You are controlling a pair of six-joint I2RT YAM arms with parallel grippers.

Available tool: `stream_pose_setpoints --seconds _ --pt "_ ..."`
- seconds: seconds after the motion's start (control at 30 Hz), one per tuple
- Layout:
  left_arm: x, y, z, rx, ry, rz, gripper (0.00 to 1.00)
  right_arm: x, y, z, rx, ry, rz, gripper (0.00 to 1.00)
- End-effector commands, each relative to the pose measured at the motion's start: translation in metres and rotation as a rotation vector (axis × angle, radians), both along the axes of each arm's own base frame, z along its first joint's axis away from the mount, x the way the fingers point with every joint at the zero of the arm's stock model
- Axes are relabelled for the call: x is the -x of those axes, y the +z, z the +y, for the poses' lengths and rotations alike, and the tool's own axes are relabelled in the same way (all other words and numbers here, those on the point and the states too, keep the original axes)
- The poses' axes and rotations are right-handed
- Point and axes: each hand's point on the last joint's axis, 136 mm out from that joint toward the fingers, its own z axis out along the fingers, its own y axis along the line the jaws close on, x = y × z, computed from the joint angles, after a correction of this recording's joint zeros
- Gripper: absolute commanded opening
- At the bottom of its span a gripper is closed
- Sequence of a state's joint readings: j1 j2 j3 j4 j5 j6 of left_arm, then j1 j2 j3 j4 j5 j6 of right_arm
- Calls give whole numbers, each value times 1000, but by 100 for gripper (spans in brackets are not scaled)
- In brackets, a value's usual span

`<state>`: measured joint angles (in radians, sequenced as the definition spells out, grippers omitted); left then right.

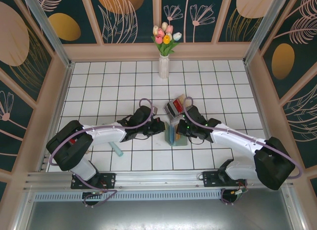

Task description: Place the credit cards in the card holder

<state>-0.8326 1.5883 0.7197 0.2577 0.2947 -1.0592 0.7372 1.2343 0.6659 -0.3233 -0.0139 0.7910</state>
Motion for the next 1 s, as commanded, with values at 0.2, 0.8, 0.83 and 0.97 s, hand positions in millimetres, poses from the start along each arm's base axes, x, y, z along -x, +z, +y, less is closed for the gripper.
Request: stream_pose_setpoints --seconds 0.2,0.8,0.83,0.97 --pt "-3 0 10 -44 40 -34 0 -18 88 -26 -45 -70 -243 0" --pt "-2 -34 26 -157 63 -5 0 4 4 13 -146 35 -45 0" --pt "0 -41 30 -181 67 1 0 5 1 12 -157 33 -42 0" --pt "3 -61 42 -265 59 8 0 9 -10 7 -191 47 -28 0"
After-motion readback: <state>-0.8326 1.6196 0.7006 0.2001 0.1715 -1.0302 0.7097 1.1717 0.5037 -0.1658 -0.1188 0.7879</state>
